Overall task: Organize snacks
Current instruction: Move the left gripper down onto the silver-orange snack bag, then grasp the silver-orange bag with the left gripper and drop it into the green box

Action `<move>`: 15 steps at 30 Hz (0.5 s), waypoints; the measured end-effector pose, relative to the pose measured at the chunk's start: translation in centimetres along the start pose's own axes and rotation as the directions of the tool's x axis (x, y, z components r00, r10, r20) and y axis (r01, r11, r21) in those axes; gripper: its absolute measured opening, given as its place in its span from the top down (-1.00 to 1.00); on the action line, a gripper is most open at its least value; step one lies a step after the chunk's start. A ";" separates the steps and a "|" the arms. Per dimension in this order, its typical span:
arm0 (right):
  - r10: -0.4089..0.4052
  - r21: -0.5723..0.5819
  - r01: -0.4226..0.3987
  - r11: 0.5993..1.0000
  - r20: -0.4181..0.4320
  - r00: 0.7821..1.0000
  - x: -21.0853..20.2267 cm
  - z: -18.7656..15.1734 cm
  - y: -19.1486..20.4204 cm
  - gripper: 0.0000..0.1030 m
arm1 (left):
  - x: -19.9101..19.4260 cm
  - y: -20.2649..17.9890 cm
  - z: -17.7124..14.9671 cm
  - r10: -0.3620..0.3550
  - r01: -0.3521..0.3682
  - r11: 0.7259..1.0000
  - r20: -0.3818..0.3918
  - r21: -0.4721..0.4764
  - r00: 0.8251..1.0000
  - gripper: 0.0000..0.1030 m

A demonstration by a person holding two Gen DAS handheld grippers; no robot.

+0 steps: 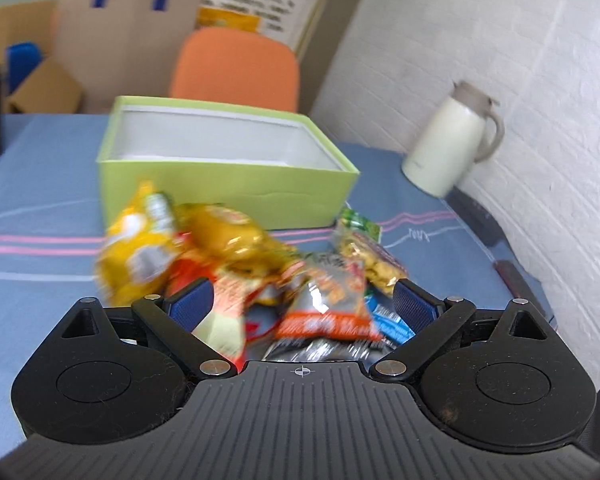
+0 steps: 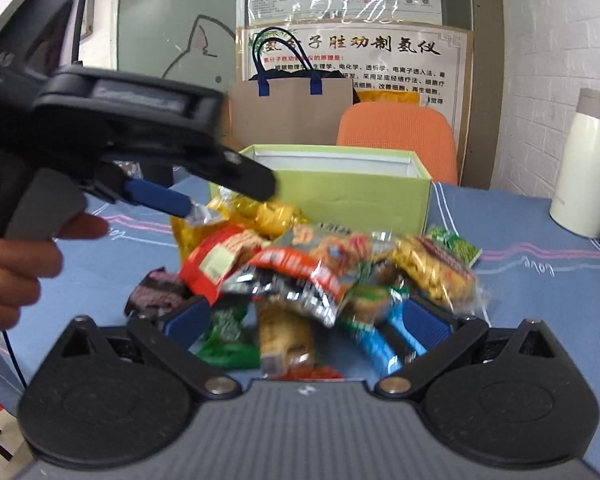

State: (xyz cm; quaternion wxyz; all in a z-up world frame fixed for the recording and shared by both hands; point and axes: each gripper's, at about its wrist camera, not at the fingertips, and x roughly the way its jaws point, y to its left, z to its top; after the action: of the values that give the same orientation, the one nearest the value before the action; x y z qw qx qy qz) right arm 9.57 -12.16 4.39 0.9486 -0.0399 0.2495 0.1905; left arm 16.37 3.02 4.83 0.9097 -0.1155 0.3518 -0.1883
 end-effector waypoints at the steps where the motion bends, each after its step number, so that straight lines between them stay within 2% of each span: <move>1: 0.007 -0.003 -0.007 1.000 -0.010 1.000 0.7 0.2 -0.1 -0.93 | 1.1 -0.4 0.3 0.003 -0.003 1.000 -0.023 0.015 1.000 -0.60; 2: 0.015 -0.005 -0.015 1.000 -0.021 1.000 1.5 0.3 -0.3 -0.89 | 2.1 -0.5 0.6 0.014 -0.013 1.000 -0.048 0.020 0.999 -0.51; 5: 0.049 0.009 -0.049 0.999 -0.047 0.998 3.3 0.6 -0.8 -0.68 | 4.0 -0.4 1.0 0.020 -0.018 1.000 -0.095 0.022 0.995 -0.40; 10: 0.076 0.026 -0.074 0.997 -0.058 0.995 5.2 0.8 -1.4 -0.64 | 5.2 -0.1 0.7 0.036 -0.031 0.999 -0.109 0.043 0.993 -0.40; 12: 0.106 0.042 -0.103 0.994 -0.068 0.992 5.7 0.7 -1.6 -0.48 | 5.2 -0.1 0.5 0.030 -0.025 0.998 -0.107 0.051 0.994 -0.39; 13: 0.111 0.050 -0.107 0.993 -0.070 0.991 5.9 0.6 -1.6 -0.46 | 5.2 -0.2 0.4 0.028 -0.022 0.998 -0.107 0.059 0.994 -0.32; 15: 0.108 0.058 -0.105 0.993 -0.060 0.992 6.0 0.5 -1.7 -0.42 | 5.3 -0.3 0.1 0.011 -0.003 0.997 -0.107 0.072 0.994 -0.03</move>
State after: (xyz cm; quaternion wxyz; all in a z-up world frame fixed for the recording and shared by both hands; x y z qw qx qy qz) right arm 15.30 -11.53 1.85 0.9294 -0.0065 0.2864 0.2327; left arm 19.95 0.47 1.85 0.8936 -0.0711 0.3936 -0.2037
